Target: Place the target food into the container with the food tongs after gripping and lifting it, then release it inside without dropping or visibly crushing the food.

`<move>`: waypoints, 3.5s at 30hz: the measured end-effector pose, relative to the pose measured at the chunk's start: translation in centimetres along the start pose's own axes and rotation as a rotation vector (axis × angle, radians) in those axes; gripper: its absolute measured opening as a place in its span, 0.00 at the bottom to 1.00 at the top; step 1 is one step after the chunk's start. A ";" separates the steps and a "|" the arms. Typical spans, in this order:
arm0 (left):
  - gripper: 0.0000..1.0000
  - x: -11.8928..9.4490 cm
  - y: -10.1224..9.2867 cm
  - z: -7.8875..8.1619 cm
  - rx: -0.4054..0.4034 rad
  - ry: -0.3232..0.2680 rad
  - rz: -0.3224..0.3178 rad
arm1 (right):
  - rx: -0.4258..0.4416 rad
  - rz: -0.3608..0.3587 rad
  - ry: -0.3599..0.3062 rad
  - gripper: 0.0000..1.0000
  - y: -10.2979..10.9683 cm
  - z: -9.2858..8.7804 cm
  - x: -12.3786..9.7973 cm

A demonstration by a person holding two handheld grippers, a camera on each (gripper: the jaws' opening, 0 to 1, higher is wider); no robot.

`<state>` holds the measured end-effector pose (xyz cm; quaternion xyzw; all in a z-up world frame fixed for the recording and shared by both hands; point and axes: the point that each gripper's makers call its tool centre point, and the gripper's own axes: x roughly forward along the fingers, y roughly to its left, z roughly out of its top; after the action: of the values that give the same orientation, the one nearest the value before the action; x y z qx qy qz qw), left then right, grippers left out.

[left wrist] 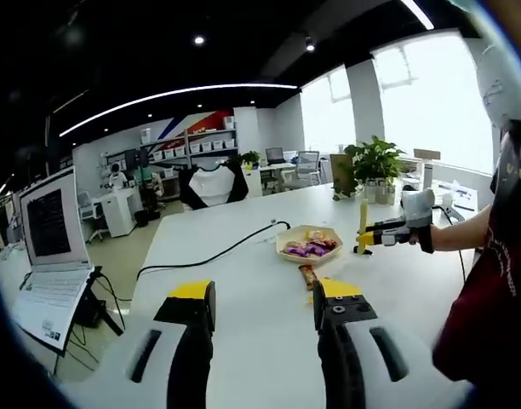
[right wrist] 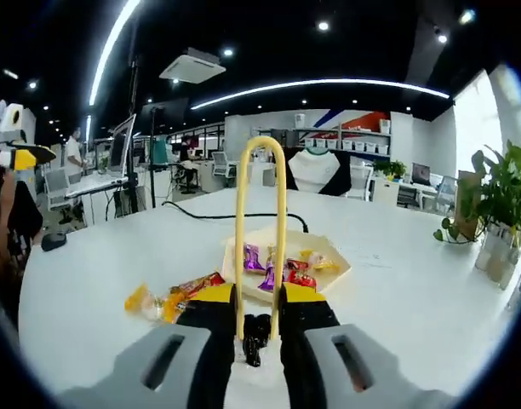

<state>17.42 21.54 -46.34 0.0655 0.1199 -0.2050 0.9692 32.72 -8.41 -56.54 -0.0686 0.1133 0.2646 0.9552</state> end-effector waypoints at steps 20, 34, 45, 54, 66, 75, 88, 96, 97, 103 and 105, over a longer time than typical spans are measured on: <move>0.43 -2.9 1.7 -2.0 -0.048 -0.001 0.049 | -0.026 -0.038 -0.186 0.21 -6.0 13.0 8.2; 0.46 -0.5 0.5 -2.3 -0.100 -0.024 0.003 | 0.018 0.133 -0.204 0.24 -1.1 13.9 4.1; 0.45 0.3 -0.3 -2.1 -0.106 -0.048 -0.012 | 0.054 0.134 -0.255 0.24 0.8 13.6 -1.6; 0.45 2.0 -0.8 -1.4 -0.101 -0.055 -0.037 | 0.140 0.100 -0.294 0.24 -0.3 12.6 -7.3; 0.45 3.5 -2.6 -0.8 -0.086 -0.048 -0.087 | 0.131 -0.017 -0.267 0.25 -4.0 7.9 -14.4; 0.45 3.9 -1.5 -0.1 -0.071 -0.051 -0.062 | 0.125 -0.092 -0.246 0.25 -6.7 6.0 -18.1; 0.46 3.9 -0.9 -0.6 -0.086 -0.036 -0.035 | 0.235 0.163 -0.233 0.24 -3.1 6.0 -17.3; 0.48 2.9 -1.4 -0.9 -0.090 -0.034 -0.048 | 0.161 0.546 -0.264 0.25 1.2 11.1 -15.2; 0.47 2.8 -1.5 -0.9 -0.091 -0.035 -0.049 | 0.156 0.567 -0.271 0.25 1.3 11.5 -15.0; 0.48 2.6 -2.2 -0.1 -0.099 -0.060 -0.067 | -0.026 0.713 -0.263 0.24 3.5 13.6 -12.8; 0.48 2.5 -2.3 0.0 -0.100 -0.062 -0.070 | -0.059 0.794 -0.248 0.23 5.0 13.5 -12.5</move>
<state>18.68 18.53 -47.18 0.0062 0.1020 -0.2347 0.9667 22.13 -7.66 -40.72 -0.0148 0.0074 0.6216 0.7832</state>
